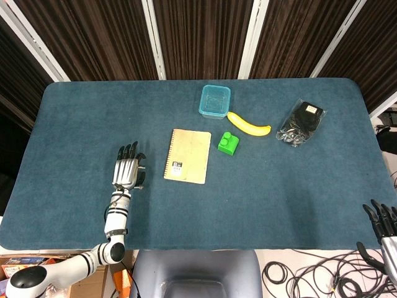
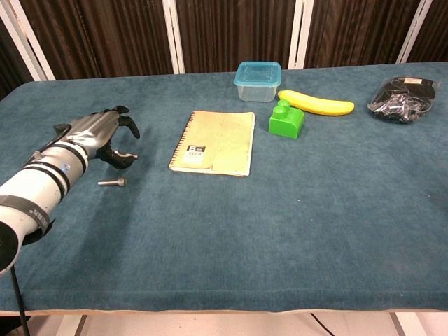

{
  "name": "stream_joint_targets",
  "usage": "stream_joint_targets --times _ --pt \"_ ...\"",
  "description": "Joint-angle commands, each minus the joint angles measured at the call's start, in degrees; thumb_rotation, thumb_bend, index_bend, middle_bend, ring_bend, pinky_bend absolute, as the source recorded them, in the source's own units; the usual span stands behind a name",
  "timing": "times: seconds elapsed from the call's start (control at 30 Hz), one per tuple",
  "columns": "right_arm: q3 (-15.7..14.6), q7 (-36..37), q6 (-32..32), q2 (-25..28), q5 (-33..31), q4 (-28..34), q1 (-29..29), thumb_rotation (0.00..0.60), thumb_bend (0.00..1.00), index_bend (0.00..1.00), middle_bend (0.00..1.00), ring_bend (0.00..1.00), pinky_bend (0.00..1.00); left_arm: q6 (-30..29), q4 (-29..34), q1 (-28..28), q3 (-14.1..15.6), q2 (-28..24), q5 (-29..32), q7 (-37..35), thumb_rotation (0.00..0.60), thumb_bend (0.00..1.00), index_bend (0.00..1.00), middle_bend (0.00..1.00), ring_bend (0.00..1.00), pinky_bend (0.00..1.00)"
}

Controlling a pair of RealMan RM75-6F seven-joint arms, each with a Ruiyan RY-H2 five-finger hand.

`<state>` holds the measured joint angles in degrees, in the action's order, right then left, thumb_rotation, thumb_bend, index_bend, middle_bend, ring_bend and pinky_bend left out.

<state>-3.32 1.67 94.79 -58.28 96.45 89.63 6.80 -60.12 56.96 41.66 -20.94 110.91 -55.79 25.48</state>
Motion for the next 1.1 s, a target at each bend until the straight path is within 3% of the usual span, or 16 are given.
stream_joint_targets --times 0.03,0.43,0.87,1.1 --pt "0.03 0.17 0.16 0.03 -0.08 -0.09 0.1 0.6 0.29 0.0 0.0 0.0 0.04 0.26 -0.15 -0.02 0.14 -0.11 0.33 0.1 0.6 0.36 0.37 0.01 0.0 0.0" --pt "-0.07 0.5 0.39 -0.08 -0.03 -0.58 0.32 0.6 0.29 0.0 0.0 0.0 0.04 2.23 -3.71 1.02 0.53 0.75 2.41 1.89 0.6 0.36 0.44 0.01 0.0 0.0" --pt "-0.13 0.49 0.35 -0.04 -0.13 -0.54 0.43 0.6 0.29 0.0 0.0 0.0 0.04 3.85 -9.93 3.15 0.72 3.97 1.06 -0.82 0.6 0.36 0.46 0.02 0.0 0.0" --pt "-0.05 0.68 0.39 -0.05 -0.3 -0.63 0.47 0.6 0.29 0.0 0.0 0.0 0.04 3.94 -11.33 3.32 0.71 4.48 0.66 -1.46 0.6 0.35 0.55 0.02 0.0 0.0"
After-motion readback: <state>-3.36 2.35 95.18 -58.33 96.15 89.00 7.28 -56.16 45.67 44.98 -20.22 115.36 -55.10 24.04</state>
